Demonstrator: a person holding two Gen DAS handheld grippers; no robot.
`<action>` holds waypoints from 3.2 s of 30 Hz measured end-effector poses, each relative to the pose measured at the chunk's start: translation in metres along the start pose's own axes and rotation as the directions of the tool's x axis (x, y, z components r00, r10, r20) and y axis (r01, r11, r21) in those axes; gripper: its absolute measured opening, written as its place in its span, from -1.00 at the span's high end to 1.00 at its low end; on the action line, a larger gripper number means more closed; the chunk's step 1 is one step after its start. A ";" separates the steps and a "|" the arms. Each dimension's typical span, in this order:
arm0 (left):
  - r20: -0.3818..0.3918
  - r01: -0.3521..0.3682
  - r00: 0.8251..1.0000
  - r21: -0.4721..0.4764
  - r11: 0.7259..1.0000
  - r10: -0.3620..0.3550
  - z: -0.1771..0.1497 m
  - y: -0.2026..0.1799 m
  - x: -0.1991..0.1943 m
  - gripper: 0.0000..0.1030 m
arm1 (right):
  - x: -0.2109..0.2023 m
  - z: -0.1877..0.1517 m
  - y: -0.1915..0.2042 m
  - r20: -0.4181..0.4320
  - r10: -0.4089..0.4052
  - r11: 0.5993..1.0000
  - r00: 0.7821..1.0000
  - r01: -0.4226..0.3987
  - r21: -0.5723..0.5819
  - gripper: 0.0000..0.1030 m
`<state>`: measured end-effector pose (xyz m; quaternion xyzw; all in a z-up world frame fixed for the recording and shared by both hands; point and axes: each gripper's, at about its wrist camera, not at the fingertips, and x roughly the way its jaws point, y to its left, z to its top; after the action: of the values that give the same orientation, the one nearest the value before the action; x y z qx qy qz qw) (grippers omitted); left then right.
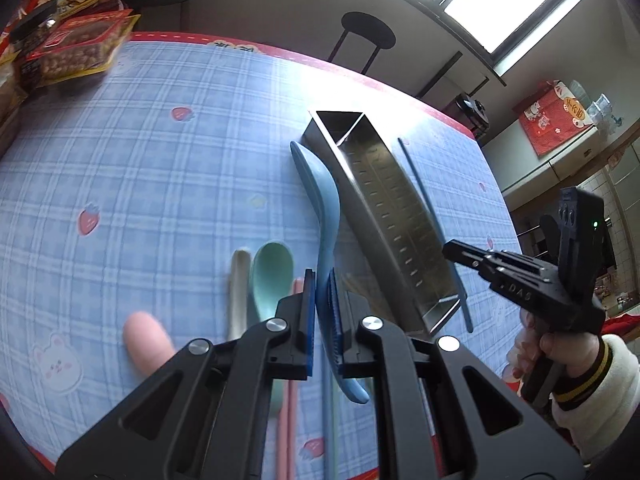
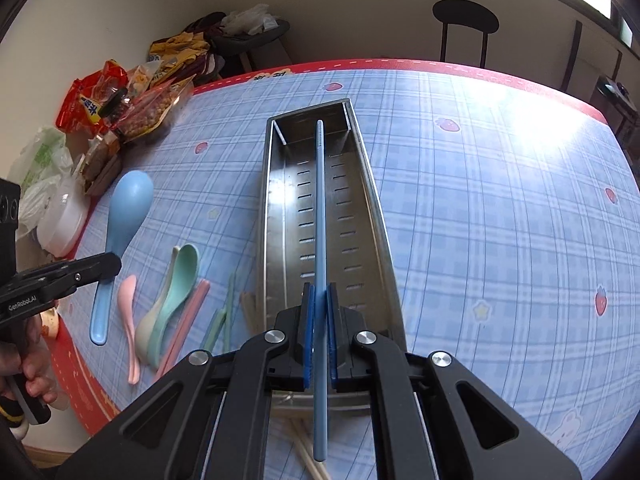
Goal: Organize utensils
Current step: 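Lower the blue chopstick and blue spoon into the steel caddy and open both tools, then move the right tool to the green chopstick while the left tool approaches the pink spoon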
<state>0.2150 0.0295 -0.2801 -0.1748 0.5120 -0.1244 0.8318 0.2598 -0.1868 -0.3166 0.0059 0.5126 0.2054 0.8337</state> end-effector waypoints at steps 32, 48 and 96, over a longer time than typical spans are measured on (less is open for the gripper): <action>-0.099 -0.040 0.994 -0.033 0.999 0.037 0.105 -0.070 0.146 0.46 | 0.039 0.023 -0.002 -0.082 -0.059 0.998 0.995 0.060 0.005 0.58; 0.062 -0.086 0.995 0.093 0.992 0.081 0.085 -0.061 0.042 -0.81 | -0.036 -0.018 0.009 0.067 -0.079 0.997 0.995 0.080 -0.008 -0.82; -0.030 -0.244 0.970 -0.168 0.955 0.242 -0.130 0.086 -0.024 -0.89 | 0.017 -0.115 0.099 -0.126 0.005 0.988 0.992 -0.024 -0.150 0.50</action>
<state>0.0905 0.0953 -0.3503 -0.1802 0.5423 0.0223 0.8203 0.1343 -0.1139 -0.3637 -0.0666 0.5467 0.2499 0.7964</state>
